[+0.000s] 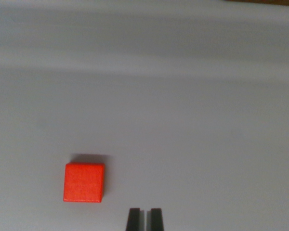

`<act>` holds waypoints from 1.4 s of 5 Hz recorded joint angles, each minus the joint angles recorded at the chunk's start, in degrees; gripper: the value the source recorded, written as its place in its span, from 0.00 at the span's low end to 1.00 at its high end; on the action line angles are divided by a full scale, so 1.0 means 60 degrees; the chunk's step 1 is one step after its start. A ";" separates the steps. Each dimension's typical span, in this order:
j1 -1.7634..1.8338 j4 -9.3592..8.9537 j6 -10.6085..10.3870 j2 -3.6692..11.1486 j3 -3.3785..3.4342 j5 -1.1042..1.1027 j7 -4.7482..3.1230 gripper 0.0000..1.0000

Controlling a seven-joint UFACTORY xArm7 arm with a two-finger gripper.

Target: Reach red block

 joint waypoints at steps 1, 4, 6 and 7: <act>0.0000 0.0000 0.0000 0.0000 0.0000 0.0000 0.0000 0.00; 0.0114 -0.0532 -0.0885 0.0433 0.0086 -0.0017 0.0070 0.00; 0.0173 -0.0807 -0.1341 0.0656 0.0130 -0.0025 0.0106 0.00; 0.0173 -0.0807 -0.1341 0.0656 0.0130 -0.0025 0.0106 0.00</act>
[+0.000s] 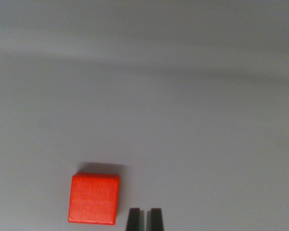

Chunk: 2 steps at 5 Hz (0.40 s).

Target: Reach red block

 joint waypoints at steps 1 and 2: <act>0.0058 -0.0268 -0.0446 0.0218 0.0043 -0.0008 0.0035 0.00; 0.0058 -0.0268 -0.0446 0.0218 0.0043 -0.0008 0.0035 0.00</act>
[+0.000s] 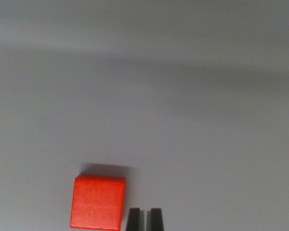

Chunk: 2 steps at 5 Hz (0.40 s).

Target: Reach red block

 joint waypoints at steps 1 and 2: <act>0.0053 -0.0248 -0.0412 0.0202 0.0040 -0.0008 0.0032 0.00; 0.0053 -0.0248 -0.0412 0.0202 0.0040 -0.0008 0.0032 0.00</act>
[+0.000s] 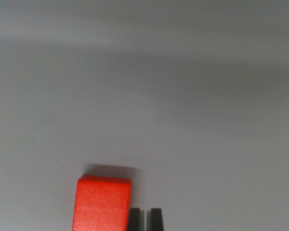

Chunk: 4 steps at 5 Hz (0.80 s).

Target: Reach red block

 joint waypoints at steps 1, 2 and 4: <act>0.0053 -0.0246 -0.0409 0.0200 0.0040 -0.0008 0.0032 0.00; 0.0053 -0.0246 -0.0409 0.0200 0.0040 -0.0008 0.0032 0.00; 0.0102 -0.0475 -0.0789 0.0386 0.0077 -0.0015 0.0062 0.00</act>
